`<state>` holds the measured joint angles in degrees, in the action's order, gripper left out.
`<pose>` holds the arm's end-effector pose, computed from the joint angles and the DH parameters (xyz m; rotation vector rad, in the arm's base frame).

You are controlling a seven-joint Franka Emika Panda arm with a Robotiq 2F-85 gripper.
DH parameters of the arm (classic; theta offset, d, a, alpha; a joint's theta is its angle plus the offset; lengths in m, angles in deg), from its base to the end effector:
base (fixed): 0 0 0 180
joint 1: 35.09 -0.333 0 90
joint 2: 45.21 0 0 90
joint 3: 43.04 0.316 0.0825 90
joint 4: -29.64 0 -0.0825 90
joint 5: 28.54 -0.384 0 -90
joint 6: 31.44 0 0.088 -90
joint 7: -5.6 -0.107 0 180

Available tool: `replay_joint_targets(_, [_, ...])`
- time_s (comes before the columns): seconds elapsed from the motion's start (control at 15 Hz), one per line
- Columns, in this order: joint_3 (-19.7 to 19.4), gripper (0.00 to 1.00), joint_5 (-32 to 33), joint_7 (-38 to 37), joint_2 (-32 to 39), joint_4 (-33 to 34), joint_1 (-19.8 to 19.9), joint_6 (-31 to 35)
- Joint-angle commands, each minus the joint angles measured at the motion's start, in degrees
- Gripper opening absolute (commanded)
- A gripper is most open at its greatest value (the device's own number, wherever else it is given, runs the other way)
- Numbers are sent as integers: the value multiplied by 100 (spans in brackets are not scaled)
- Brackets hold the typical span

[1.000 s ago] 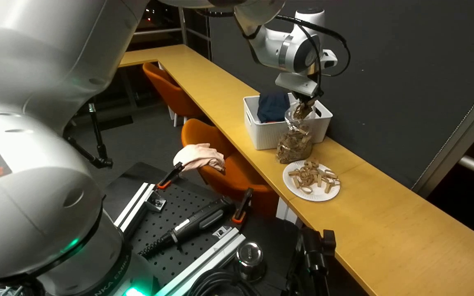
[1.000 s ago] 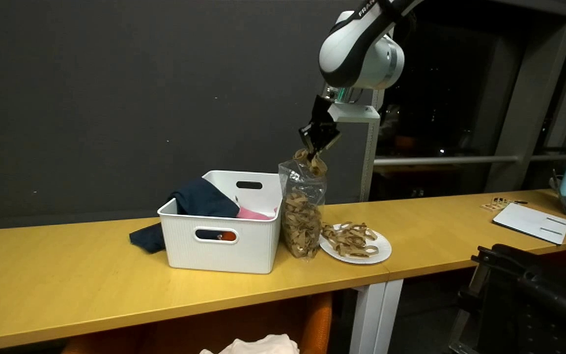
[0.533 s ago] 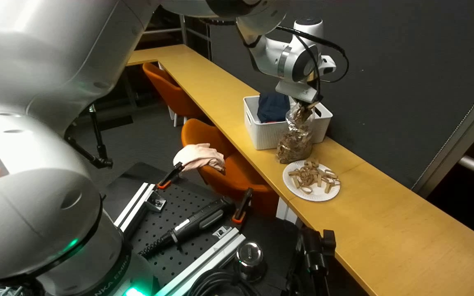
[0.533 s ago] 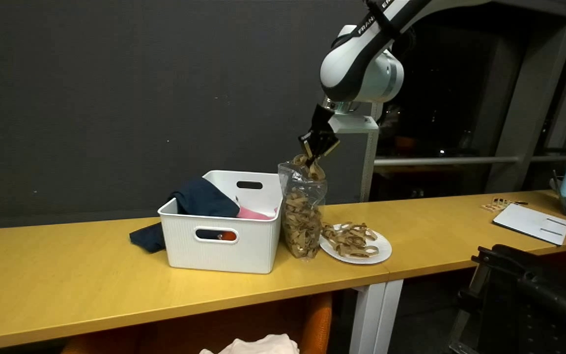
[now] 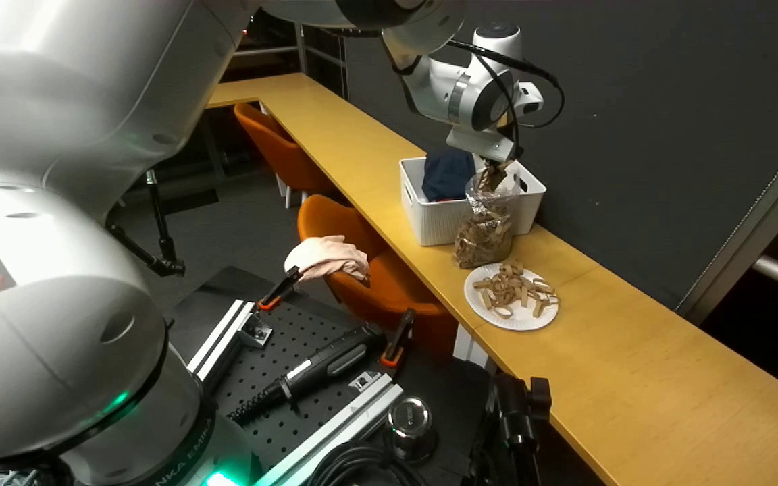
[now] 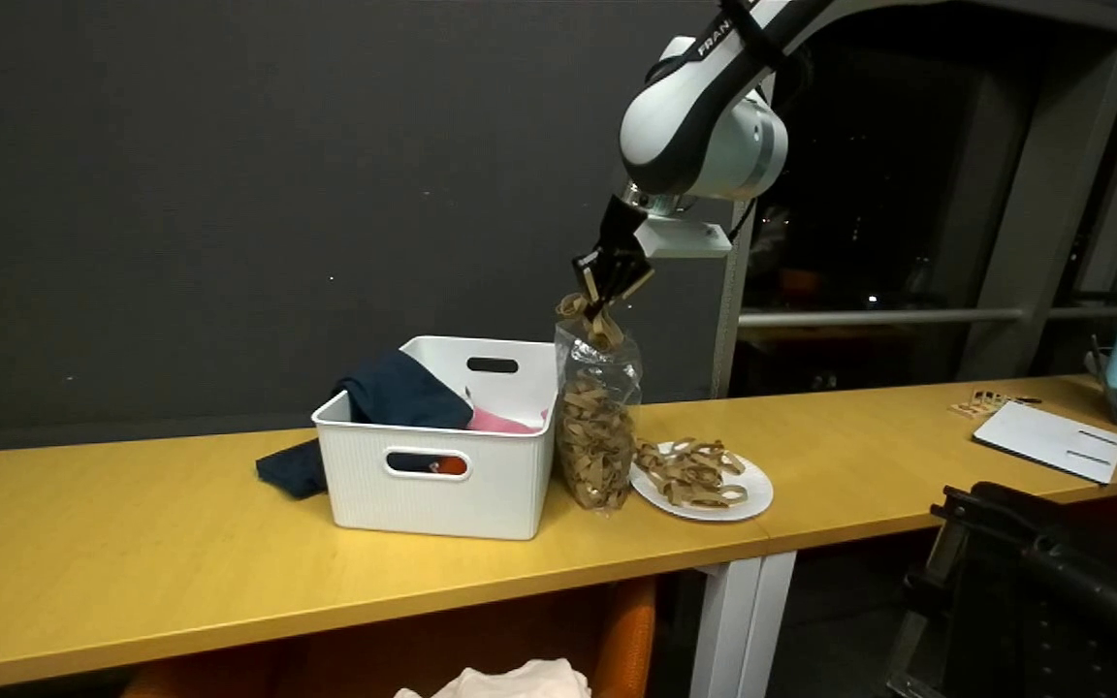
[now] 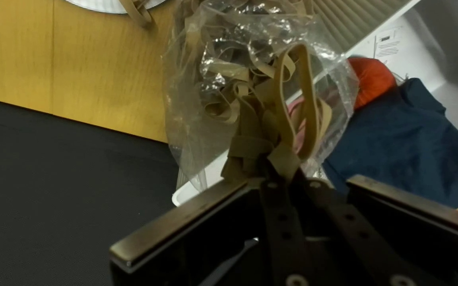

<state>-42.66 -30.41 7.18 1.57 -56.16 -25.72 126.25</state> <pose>0.7408 -0.1196 0.2306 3.0399 -0.2436 0.6795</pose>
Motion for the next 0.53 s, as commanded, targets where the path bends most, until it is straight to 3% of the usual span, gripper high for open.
replay_joint_targets(0.0, [31,2,-65,201,115,127,67,277])
replay_joint_targets(0.47, [-80,2,20,188,404,276,31,598])
